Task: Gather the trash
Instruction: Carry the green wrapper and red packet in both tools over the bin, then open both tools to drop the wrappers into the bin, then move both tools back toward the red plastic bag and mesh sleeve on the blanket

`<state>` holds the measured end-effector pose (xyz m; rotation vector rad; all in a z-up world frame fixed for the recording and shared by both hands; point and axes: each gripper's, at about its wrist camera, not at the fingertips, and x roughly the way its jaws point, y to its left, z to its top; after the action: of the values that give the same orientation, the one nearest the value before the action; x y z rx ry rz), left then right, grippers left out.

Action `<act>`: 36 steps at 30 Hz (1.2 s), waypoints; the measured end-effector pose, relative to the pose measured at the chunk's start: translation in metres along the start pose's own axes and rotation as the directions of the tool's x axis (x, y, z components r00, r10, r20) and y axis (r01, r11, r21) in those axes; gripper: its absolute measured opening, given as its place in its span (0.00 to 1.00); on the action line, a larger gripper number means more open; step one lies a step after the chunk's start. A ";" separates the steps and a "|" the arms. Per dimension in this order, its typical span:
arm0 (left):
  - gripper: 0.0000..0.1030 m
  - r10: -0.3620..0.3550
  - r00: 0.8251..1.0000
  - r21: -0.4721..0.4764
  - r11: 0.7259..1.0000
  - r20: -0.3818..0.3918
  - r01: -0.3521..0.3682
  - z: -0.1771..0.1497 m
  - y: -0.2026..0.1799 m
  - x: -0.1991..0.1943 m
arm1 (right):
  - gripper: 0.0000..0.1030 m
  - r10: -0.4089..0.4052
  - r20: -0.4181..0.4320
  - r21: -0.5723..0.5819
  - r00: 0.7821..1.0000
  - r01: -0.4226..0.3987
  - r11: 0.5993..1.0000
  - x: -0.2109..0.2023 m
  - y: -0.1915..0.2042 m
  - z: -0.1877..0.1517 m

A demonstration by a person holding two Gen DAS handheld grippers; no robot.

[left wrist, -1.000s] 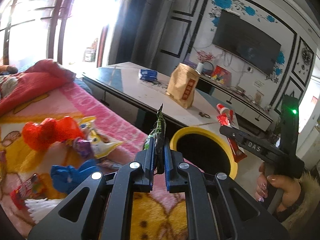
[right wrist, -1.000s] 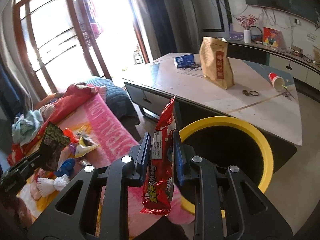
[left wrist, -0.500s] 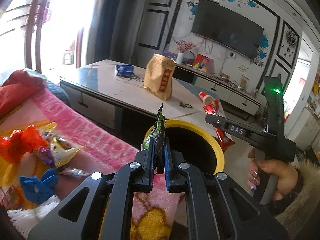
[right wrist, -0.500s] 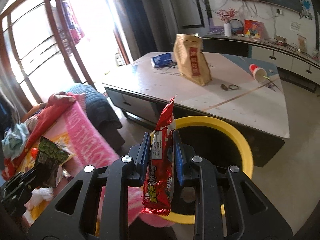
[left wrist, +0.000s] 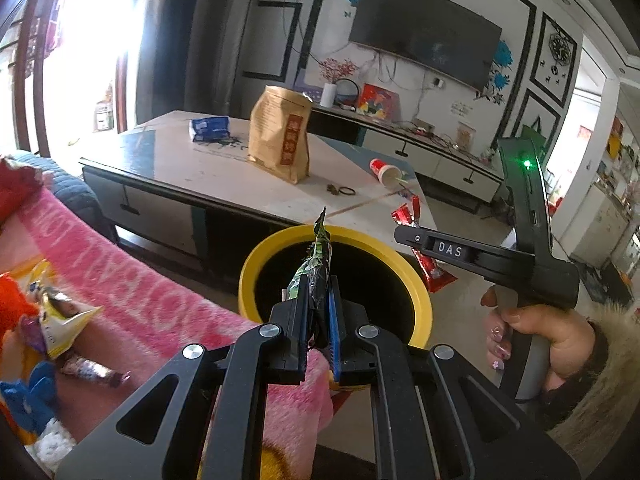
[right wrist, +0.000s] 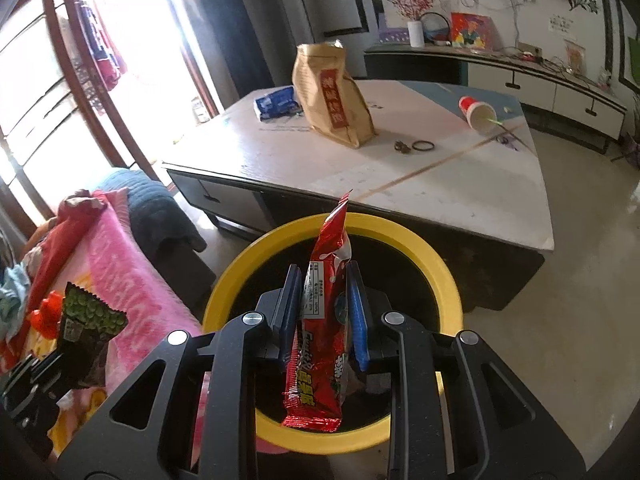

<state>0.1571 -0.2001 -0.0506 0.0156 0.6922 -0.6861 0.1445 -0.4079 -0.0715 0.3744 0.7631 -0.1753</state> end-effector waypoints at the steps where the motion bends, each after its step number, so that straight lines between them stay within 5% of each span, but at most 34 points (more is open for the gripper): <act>1: 0.08 -0.002 1.000 0.007 1.000 -0.006 0.002 0.000 -0.001 0.005 | 0.17 -0.003 -0.004 0.004 1.000 0.003 1.000 0.001 -0.002 0.000; 18: 0.09 -0.009 0.994 0.026 1.000 -0.113 0.012 0.015 0.001 0.084 | 0.19 -0.036 -0.032 0.064 0.999 0.038 0.997 0.013 -0.029 0.001; 21: 0.18 -0.003 0.991 0.008 1.000 -0.131 0.004 0.016 0.006 0.092 | 0.30 -0.037 -0.030 0.068 0.999 0.039 0.997 0.013 -0.030 0.001; 25: 0.63 0.005 0.994 -0.016 1.000 -0.111 -0.006 0.016 0.011 0.085 | 0.42 -0.039 -0.009 0.069 0.999 0.040 0.997 0.008 -0.028 0.003; 29: 0.86 0.036 0.996 -0.057 0.998 -0.078 -0.041 0.018 0.021 0.067 | 0.51 -0.039 0.021 0.067 0.999 0.038 0.997 0.000 -0.021 0.004; 36: 0.92 0.095 0.995 -0.095 0.991 -0.035 -0.098 0.017 0.039 0.036 | 0.58 -0.008 0.061 0.036 0.998 0.006 0.999 -0.011 -0.004 0.004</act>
<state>0.2096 -0.1943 -0.0666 -0.0294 0.7481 -0.5602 0.1381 -0.4131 -0.0617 0.3990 0.7015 -0.2066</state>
